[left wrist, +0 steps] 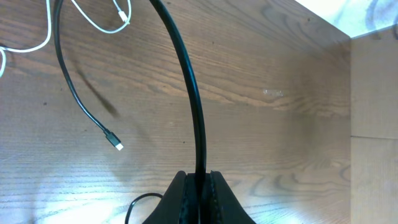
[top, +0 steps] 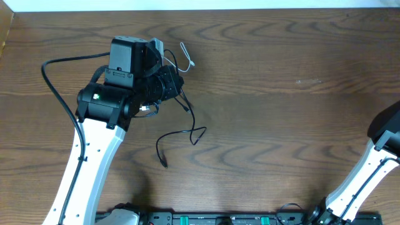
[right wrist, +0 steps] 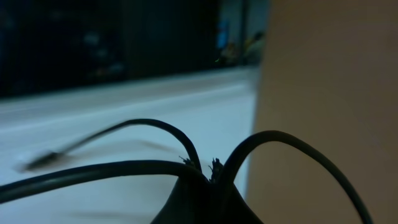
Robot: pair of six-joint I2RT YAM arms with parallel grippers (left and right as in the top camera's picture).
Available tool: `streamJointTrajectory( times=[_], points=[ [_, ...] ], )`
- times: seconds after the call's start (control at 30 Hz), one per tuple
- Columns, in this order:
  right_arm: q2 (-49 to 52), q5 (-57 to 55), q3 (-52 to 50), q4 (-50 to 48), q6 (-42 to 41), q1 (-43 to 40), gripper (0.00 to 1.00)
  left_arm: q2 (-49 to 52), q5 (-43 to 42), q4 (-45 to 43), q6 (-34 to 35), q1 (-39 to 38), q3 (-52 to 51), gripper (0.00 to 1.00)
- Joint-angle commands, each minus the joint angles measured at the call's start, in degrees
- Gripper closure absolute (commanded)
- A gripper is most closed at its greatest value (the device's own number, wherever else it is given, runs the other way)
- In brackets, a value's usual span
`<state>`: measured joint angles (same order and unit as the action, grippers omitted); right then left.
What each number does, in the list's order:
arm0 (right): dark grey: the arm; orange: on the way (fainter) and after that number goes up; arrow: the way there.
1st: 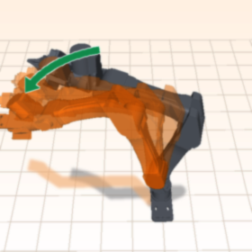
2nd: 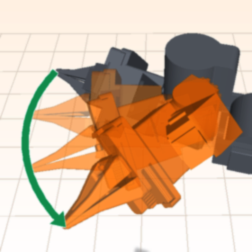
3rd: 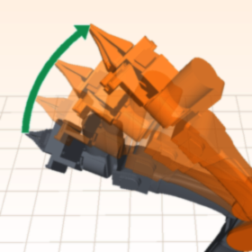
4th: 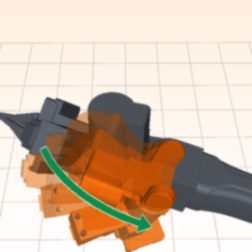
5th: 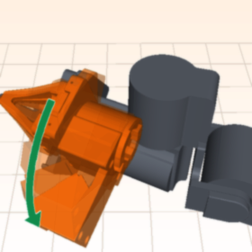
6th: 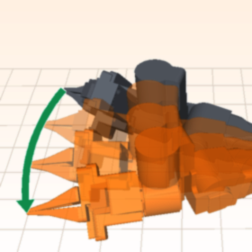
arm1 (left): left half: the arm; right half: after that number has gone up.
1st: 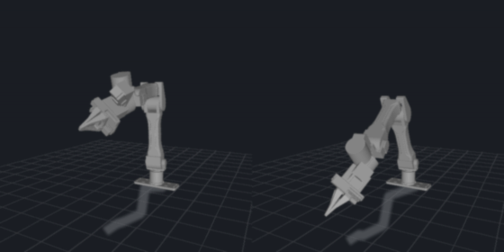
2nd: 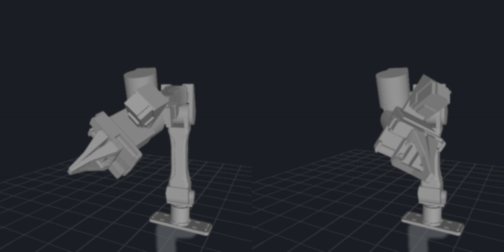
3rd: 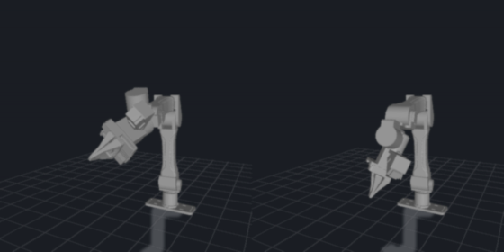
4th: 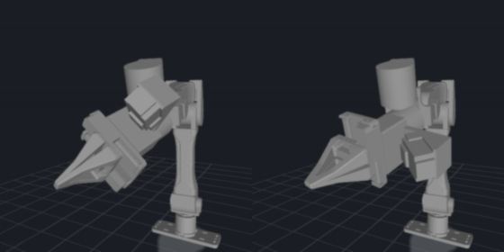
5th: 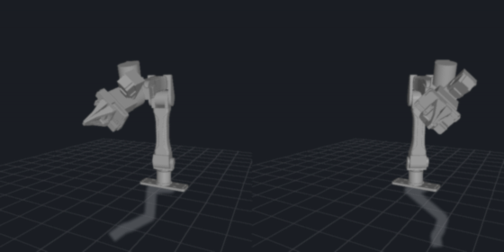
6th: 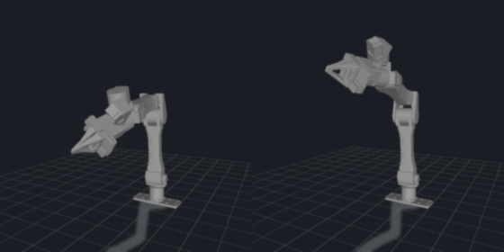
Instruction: Untangle cables
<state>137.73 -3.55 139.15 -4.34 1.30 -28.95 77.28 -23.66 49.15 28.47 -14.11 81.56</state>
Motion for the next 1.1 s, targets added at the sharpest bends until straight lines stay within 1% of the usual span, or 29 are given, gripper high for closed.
streamJointTrajectory(
  times=[0.0, 0.07, 0.13, 0.17, 0.2, 0.23, 0.27, 0.33, 0.37, 0.4, 0.43, 0.5, 0.6, 0.73, 0.8, 0.87, 0.93, 0.97, 1.03, 1.07],
  points=[
    [6.45, -9.44, -0.90, 0.33, 2.25, -1.55, 0.99, -0.07, 0.35, 0.02, 0.76, -0.13, 0.04, 0.92],
    [9.27, -12.72, -0.90, 3.21, 2.21, -2.23, 0.99, -0.07, 0.33, 0.07, 1.73, -0.13, 0.04, 0.92],
    [12.07, -13.81, -0.90, 8.57, 2.21, -2.82, 0.99, -0.07, 0.33, 0.09, 2.27, -0.13, 0.04, 0.92],
    [13.49, -14.56, -0.90, 11.61, 1.97, -3.04, 0.89, -0.07, 0.31, 0.09, 2.27, -0.13, 0.04, 0.92],
    [14.71, -15.28, -0.90, 14.38, 1.99, -3.19, 0.64, -0.07, 0.31, 0.09, 2.27, -0.13, 0.04, 0.92],
    [15.82, -16.00, -0.90, 16.72, 2.01, -3.28, 0.36, -0.07, 0.31, 0.09, 2.25, -0.13, 0.04, 0.92],
    [16.28, -16.20, -0.90, 18.40, 2.05, -3.32, 0.23, -0.07, 0.33, 0.11, 2.23, -0.13, 0.04, 0.92],
    [16.70, -15.96, -0.90, 22.56, 1.70, -3.50, 0.09, -0.07, 0.33, 0.09, 2.25, -0.13, 0.04, 0.92],
    [16.57, -14.97, -0.79, 24.22, 0.70, -3.50, 0.07, -0.07, 0.33, 0.09, 2.23, -0.13, 0.04, 0.92],
    [15.78, -12.37, -0.04, 28.04, -1.29, -3.54, 0.06, -0.07, 0.33, 0.09, 2.25, -0.13, 0.04, 0.92],
    [15.26, -11.23, 0.55, 30.21, -2.62, -3.54, 0.02, -0.07, 0.31, 0.09, 2.25, -0.13, 0.04, 0.92],
    [14.08, -10.86, 1.92, 34.10, -6.80, -3.67, 0.01, -0.07, 0.31, 0.11, 2.25, -0.13, 0.04, 0.92],
    [11.58, -9.92, 3.43, 37.07, -11.50, -4.15, 0.01, -0.07, 0.28, 0.66, 2.25, -0.13, 0.04, 0.92],
    [6.21, -5.44, 4.00, 37.68, -11.58, -4.74, 0.01, -0.07, 0.31, 1.42, 2.23, -0.13, 0.04, 0.92],
    [1.90, -0.22, 4.00, 38.40, -11.74, -5.16, 0.01, -0.07, 0.33, 1.38, 2.21, -0.13, 0.04, 0.92],
    [-0.28, 2.14, 4.00, 40.50, -12.50, -5.33, 0.01, -0.07, 0.33, 1.38, 2.19, -0.13, 0.04, 0.92],
    [-1.81, 2.58, 4.00, 44.63, -13.27, -5.35, 0.02, -0.07, 0.35, 1.38, 2.16, -0.11, 0.04, 0.92],
    [-2.21, 1.86, 4.00, 47.71, -13.77, -5.35, 0.09, -0.07, 0.42, 1.33, 2.19, -0.11, 0.04, 0.92],
    [-2.29, -1.11, 3.98, 53.22, -18.18, -5.35, 0.28, -0.07, 1.05, 1.31, 2.19, -0.13, 0.04, 0.92],
    [-1.92, -3.65, 3.85, 54.90, -20.90, -5.35, 0.46, -0.07, 1.20, 1.33, 2.19, -0.11, 0.04, 0.92]
  ],
)
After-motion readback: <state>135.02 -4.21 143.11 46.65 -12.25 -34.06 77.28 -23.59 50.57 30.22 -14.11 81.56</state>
